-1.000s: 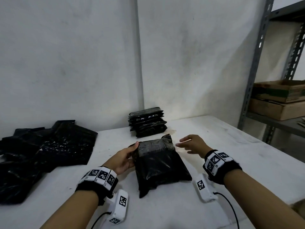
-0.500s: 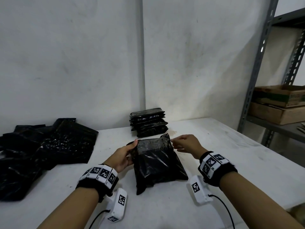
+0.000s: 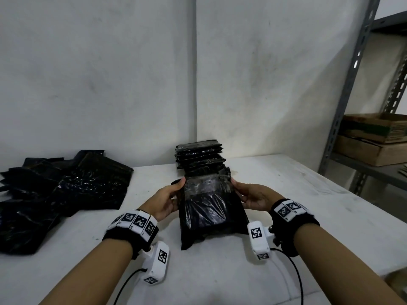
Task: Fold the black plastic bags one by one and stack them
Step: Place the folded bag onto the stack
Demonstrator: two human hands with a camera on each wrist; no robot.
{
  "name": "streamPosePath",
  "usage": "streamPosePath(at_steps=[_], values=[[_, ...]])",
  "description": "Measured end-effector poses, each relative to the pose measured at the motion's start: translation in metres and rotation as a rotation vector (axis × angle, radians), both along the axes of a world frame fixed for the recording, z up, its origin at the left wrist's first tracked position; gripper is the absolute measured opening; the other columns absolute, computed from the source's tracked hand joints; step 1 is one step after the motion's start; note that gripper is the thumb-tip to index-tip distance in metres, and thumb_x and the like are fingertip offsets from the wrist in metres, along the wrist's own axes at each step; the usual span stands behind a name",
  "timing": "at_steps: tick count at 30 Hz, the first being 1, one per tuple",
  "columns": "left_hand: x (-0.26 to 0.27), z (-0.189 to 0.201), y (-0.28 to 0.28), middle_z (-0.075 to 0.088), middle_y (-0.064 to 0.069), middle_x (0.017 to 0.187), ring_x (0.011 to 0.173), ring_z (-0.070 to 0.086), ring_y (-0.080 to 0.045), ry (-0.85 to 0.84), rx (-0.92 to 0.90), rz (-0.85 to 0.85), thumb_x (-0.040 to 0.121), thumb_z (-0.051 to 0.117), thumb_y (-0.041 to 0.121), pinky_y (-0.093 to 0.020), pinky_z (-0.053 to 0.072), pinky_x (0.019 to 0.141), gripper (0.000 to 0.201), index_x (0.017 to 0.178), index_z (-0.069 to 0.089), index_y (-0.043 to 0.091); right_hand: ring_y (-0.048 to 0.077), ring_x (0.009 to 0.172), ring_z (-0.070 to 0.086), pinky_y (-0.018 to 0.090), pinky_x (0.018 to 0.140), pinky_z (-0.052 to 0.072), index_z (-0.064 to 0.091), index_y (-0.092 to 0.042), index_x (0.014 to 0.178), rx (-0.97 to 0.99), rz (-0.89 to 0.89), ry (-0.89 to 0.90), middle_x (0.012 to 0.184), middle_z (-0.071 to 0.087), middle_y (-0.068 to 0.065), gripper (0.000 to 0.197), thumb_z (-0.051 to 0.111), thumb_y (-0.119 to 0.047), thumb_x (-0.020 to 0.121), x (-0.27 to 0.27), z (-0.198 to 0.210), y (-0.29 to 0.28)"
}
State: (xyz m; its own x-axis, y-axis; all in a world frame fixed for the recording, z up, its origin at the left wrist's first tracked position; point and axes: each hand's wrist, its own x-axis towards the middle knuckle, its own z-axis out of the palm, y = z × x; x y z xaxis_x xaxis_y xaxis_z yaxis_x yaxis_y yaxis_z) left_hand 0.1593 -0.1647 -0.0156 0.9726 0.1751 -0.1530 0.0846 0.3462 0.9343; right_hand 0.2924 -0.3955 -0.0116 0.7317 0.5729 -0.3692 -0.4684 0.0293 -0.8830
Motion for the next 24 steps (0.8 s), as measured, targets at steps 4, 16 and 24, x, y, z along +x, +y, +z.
streamPosePath(at_steps=[4, 16, 24], values=[[0.001, -0.001, 0.003, 0.064, -0.012, 0.120, 0.097, 0.065, -0.021, -0.009, 0.000, -0.001, 0.082, 0.062, 0.040, -0.033, 0.057, 0.081, 0.057, 0.126, 0.059, 0.005, 0.008, 0.061, 0.069, 0.035, 0.057, 0.059, 0.071, -0.017, 0.075, 0.086, 0.022, 0.103, 0.070, 0.073, -0.005, 0.011, 0.067, -0.027, 0.075, -0.001, 0.000, -0.004], [0.004, 0.003, -0.007, 0.068, -0.006, 0.106, 0.087, 0.068, -0.016, -0.025, 0.011, -0.047, 0.084, 0.062, 0.038, -0.027, 0.056, 0.068, 0.044, 0.115, 0.065, 0.007, 0.017, 0.061, 0.063, 0.026, 0.057, 0.057, 0.062, -0.002, 0.084, 0.001, 0.100, -0.057, 0.076, 0.062, 0.009, 0.021, 0.045, -0.008, 0.097, -0.005, 0.002, 0.012], [0.004, 0.000, -0.002, 0.069, -0.006, 0.106, 0.081, 0.070, -0.014, -0.040, 0.012, 0.020, 0.082, 0.064, 0.037, -0.025, 0.056, 0.064, 0.045, 0.116, 0.063, 0.008, 0.019, 0.082, 0.062, 0.031, 0.075, 0.049, 0.062, -0.008, 0.099, -0.021, -0.238, -0.159, 0.106, 0.066, 0.011, 0.039, 0.032, -0.032, 0.105, 0.000, 0.002, 0.004]])
